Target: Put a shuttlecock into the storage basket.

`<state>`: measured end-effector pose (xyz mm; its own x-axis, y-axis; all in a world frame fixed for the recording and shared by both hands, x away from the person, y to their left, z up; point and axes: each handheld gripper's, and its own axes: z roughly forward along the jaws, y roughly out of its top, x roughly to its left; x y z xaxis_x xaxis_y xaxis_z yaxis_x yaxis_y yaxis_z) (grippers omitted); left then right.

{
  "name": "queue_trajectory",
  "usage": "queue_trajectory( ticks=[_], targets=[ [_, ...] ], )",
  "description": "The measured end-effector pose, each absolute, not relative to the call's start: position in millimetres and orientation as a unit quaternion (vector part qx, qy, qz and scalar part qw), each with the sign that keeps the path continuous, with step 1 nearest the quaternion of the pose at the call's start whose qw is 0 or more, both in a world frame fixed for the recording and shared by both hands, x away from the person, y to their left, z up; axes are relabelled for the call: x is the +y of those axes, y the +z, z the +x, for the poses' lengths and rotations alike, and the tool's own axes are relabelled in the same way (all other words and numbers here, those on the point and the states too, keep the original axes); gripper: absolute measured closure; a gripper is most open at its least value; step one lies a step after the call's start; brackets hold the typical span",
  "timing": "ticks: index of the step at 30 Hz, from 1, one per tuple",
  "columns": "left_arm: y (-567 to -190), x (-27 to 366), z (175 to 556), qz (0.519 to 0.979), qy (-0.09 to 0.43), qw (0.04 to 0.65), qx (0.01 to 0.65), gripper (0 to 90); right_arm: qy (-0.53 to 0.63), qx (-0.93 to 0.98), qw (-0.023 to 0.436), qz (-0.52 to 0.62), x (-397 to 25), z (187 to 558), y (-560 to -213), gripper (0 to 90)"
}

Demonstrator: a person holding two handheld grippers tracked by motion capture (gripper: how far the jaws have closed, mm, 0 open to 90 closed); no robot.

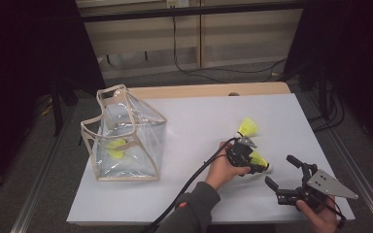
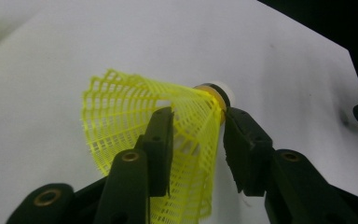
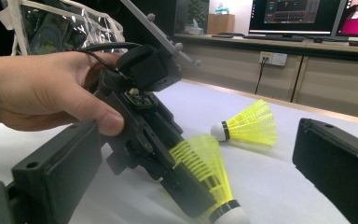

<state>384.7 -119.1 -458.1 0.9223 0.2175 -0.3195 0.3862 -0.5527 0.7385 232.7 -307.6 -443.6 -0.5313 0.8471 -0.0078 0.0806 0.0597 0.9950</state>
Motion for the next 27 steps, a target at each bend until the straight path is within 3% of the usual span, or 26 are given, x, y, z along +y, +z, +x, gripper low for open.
queue_trajectory(
  ticks=[11,27],
  targets=[
    [-458,-120,385,0.868,-0.106,0.455,0.169,83.2,0.585,0.65,0.328,0.358,-308,233,-444,0.9],
    [-442,-104,387,0.872,-0.111,0.442,0.18,85.4,0.585,0.65,0.327,0.357,-308,233,-444,1.0]
  ],
)
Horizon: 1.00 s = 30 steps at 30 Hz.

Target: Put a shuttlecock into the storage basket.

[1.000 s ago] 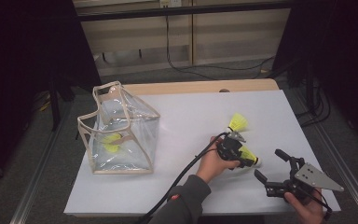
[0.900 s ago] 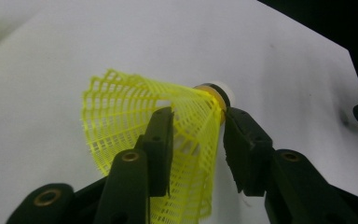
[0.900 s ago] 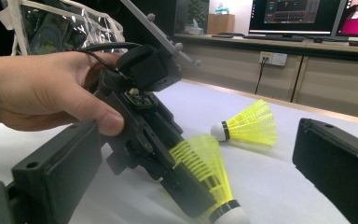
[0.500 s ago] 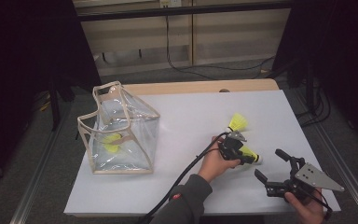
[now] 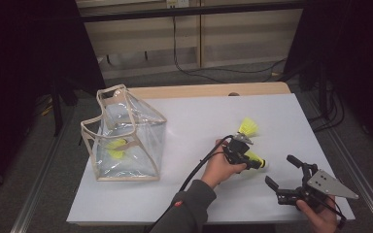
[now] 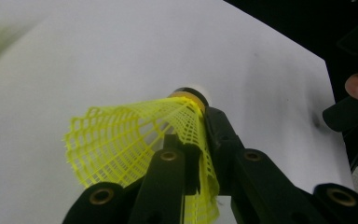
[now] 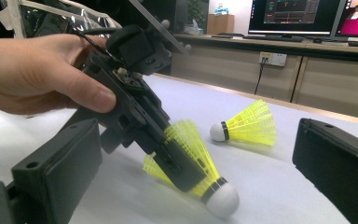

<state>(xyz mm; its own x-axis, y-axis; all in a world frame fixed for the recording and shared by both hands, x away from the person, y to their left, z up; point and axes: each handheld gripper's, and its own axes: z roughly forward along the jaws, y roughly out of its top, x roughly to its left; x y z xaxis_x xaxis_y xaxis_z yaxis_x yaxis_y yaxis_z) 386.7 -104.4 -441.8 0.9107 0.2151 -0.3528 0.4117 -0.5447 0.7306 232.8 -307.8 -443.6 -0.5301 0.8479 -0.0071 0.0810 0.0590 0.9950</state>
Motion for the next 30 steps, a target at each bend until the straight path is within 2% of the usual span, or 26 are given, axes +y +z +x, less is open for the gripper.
queue_trajectory(
  ticks=[30],
  targets=[
    [-409,-64,397,0.867,-0.101,0.439,0.213,85.6,0.585,0.651,0.328,0.356,-308,233,-444,1.0]
  ],
)
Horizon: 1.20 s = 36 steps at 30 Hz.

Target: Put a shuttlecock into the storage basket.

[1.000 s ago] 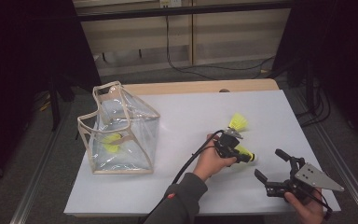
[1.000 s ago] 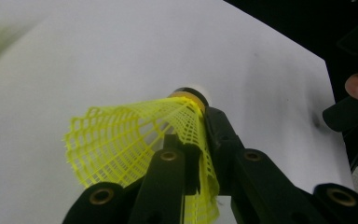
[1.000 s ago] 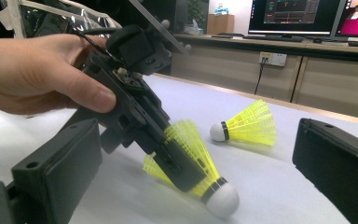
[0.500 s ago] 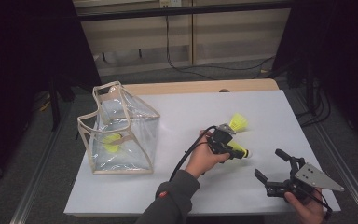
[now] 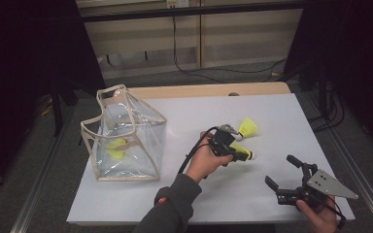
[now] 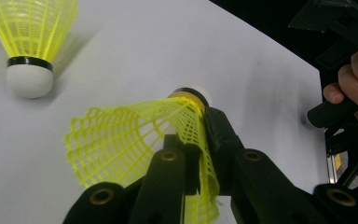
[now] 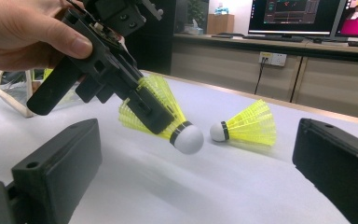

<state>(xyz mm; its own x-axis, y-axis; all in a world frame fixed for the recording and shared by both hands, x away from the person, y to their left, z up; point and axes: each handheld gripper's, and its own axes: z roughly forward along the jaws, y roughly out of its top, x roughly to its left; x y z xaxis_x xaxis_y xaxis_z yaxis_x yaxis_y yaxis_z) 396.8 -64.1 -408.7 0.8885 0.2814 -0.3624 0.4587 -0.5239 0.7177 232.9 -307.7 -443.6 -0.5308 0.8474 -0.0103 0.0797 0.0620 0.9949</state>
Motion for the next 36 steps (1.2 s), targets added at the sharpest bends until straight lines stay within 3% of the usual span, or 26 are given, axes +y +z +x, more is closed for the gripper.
queue_trajectory(
  ticks=[36],
  targets=[
    [-377,-32,408,0.867,-0.088,0.432,0.231,85.5,0.585,0.651,0.33,0.355,-308,233,-443,1.0]
  ],
)
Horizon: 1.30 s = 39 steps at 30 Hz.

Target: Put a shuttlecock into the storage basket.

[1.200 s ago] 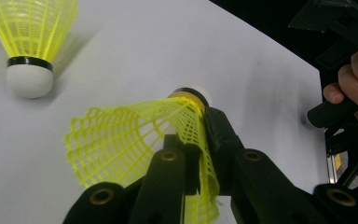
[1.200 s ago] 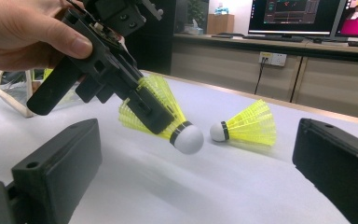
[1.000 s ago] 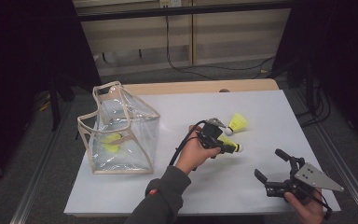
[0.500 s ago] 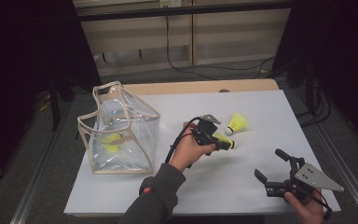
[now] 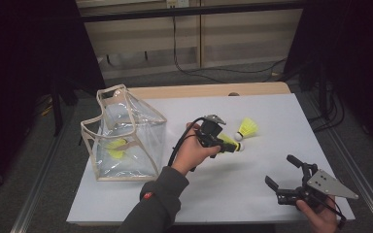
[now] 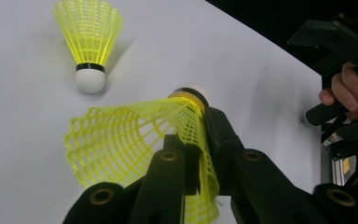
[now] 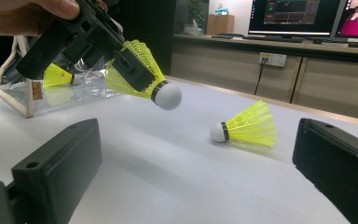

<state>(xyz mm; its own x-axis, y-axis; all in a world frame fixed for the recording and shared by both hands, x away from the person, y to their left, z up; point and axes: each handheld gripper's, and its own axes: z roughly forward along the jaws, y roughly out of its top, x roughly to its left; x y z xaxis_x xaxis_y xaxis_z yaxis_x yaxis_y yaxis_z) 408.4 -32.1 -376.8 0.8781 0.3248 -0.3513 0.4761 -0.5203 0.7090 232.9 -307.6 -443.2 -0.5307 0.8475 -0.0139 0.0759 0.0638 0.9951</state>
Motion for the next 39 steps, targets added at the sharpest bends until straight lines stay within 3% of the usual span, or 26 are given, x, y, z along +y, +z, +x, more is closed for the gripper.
queue_trajectory(
  ticks=[39],
  targets=[
    [-348,-8,417,0.871,-0.073,0.42,0.246,85.6,0.586,0.651,0.329,0.354,-308,233,-443,0.9]
  ],
)
